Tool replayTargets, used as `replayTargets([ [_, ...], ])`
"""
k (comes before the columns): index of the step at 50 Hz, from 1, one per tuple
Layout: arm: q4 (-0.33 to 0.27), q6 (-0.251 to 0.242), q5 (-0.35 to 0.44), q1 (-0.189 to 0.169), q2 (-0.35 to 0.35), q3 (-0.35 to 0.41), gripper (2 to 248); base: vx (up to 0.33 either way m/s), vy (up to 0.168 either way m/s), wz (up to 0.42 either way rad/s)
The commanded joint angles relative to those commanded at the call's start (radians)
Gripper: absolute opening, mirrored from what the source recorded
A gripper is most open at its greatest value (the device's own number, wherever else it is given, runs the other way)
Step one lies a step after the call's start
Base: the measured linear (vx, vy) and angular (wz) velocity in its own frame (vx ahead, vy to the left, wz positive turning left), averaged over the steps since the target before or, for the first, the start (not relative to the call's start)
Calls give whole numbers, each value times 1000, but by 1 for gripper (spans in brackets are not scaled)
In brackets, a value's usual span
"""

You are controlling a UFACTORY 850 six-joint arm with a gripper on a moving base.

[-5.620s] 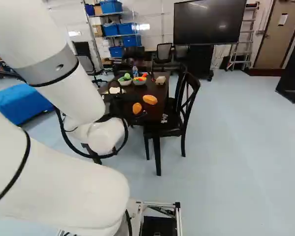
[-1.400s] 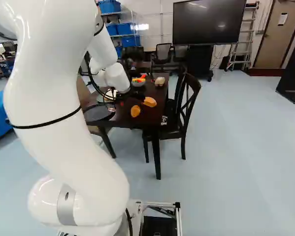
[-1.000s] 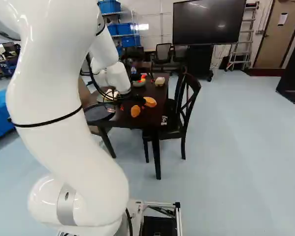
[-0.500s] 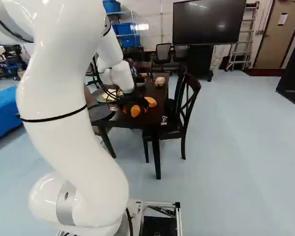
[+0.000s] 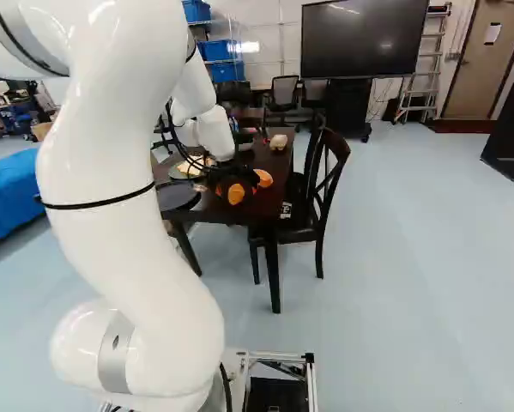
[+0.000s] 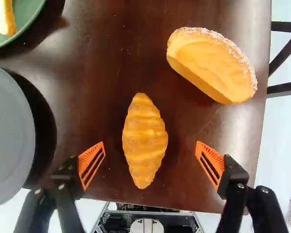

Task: Move the croissant to the empty plate

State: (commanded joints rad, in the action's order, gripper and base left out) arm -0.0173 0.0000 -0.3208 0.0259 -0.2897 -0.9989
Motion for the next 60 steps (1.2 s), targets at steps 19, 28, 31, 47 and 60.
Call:
replayTargets([
  [19, 0, 0, 16, 0, 0, 0, 210, 0, 0, 0],
  [28, 0, 0, 36, 0, 0, 0, 186, 0, 0, 0],
  [31, 0, 0, 38, 0, 0, 0, 186, 0, 0, 0],
  [47, 0, 0, 38, 0, 0, 0, 149, 0, 0, 0],
  [60, 0, 0, 38, 0, 0, 0, 128, 0, 0, 0],
])
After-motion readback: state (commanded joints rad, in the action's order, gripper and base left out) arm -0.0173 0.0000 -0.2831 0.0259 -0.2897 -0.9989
